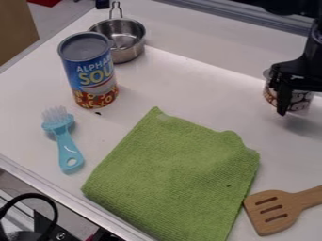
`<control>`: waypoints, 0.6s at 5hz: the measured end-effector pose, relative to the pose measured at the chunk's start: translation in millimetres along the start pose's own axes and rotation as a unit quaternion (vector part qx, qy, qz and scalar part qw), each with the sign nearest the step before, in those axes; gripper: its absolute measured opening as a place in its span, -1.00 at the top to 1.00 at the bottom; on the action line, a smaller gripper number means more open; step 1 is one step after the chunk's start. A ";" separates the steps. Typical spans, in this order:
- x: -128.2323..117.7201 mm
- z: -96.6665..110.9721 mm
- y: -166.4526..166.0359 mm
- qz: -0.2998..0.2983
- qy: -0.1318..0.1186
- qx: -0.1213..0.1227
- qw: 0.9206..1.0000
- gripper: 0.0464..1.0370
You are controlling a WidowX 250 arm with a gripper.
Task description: Moved the object to the middle top edge of the table
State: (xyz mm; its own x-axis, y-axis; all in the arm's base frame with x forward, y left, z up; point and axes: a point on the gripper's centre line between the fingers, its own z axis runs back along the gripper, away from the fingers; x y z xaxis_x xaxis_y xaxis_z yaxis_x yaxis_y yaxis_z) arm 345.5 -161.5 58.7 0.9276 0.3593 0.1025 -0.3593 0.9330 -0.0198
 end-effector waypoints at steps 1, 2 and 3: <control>5.3 -1.7 -1.2 0.078 -0.021 0.016 0.997 -0.92; 12.9 -0.3 6.7 0.179 -0.056 0.038 0.982 -0.93; 23.3 5.3 16.6 0.241 -0.063 0.049 0.967 -0.92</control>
State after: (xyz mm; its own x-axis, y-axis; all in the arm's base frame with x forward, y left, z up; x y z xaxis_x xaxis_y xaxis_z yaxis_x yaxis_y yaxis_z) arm 360.6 -137.8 66.0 0.6327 0.7411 0.2245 -0.7602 0.6497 -0.0020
